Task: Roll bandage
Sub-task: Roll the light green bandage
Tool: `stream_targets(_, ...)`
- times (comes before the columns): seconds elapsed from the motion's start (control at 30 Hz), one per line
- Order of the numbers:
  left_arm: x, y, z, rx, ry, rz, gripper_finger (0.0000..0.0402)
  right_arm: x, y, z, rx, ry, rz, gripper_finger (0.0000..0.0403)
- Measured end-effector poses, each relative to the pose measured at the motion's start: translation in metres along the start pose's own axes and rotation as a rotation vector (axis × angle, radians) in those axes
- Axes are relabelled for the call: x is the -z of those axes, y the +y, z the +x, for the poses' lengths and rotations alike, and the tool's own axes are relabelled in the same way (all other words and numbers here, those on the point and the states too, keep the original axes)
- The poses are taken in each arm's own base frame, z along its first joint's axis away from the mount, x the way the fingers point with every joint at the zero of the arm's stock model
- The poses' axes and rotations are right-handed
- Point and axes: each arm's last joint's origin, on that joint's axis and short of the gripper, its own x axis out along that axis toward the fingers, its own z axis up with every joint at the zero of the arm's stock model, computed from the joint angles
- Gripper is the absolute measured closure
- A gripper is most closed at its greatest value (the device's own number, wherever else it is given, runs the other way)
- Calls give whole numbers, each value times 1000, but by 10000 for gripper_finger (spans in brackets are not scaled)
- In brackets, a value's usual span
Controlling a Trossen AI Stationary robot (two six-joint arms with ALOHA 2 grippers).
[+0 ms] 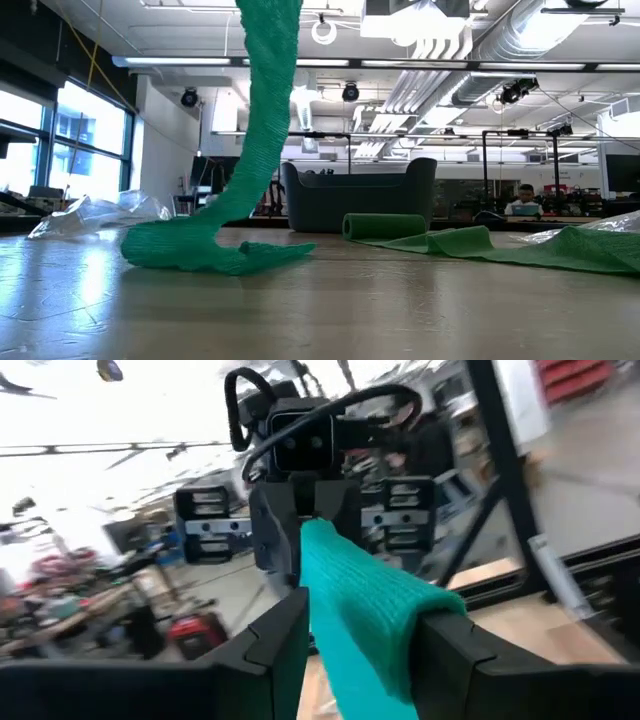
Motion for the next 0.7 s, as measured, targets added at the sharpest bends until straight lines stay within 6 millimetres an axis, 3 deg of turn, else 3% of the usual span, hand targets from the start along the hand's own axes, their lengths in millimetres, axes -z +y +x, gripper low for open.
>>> stream_targets(0.2,-8,-2,-2,-47,22,30,302,0,-1,0,1,2,-3,401)
stream_targets(0.43,-8,0,-3,-77,40,27,386,2,0,0,-7,23,-13,388)
stream_targets(0.7,-10,0,-6,-136,69,30,397,2,-8,-11,112,142,-33,278)
